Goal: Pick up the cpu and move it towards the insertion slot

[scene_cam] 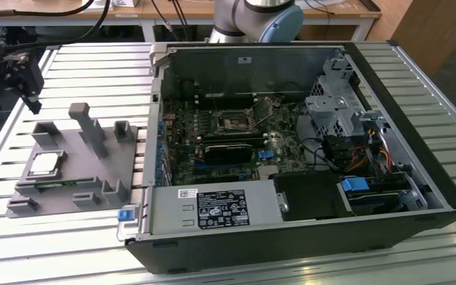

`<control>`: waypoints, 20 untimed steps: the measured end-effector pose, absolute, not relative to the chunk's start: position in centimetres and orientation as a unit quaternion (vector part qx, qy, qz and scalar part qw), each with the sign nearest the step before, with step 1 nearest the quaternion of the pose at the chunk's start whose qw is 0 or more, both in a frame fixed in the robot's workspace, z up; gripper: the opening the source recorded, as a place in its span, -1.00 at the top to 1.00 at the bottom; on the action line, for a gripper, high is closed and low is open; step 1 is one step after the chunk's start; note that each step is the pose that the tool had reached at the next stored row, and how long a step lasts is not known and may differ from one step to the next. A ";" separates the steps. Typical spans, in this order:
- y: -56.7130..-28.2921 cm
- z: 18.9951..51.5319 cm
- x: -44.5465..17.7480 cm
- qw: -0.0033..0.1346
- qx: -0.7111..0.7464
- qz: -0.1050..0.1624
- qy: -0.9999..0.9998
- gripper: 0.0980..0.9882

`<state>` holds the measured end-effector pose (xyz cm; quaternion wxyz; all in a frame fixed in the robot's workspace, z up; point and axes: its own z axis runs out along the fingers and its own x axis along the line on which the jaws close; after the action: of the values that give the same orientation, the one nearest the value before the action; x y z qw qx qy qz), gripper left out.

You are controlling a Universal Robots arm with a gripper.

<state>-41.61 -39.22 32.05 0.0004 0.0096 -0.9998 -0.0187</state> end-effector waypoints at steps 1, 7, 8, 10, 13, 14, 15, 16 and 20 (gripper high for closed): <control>-39.2 31.9 -41.6 0.000 0.010 -0.019 -1.000 -0.37; -39.2 31.4 -41.7 0.000 0.010 -0.019 -1.000 -0.37; -39.2 31.3 -41.7 0.000 0.010 -0.019 -1.000 -0.37; -39.3 31.1 -41.7 0.000 0.010 -0.019 -1.000 -0.37; -39.3 31.0 -41.8 0.000 0.010 -0.019 -1.000 -0.37; -39.3 31.0 -41.8 0.000 0.010 -0.019 -1.000 -0.37; -39.3 30.9 -41.8 0.000 0.010 -0.019 -1.000 -0.37; -39.3 30.9 -41.8 0.000 0.010 -0.019 -1.000 -0.37; -39.3 30.7 -41.8 0.000 0.010 -0.019 -1.000 -0.37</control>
<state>-41.75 -39.26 30.73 0.0005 0.0097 -0.9998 -0.0187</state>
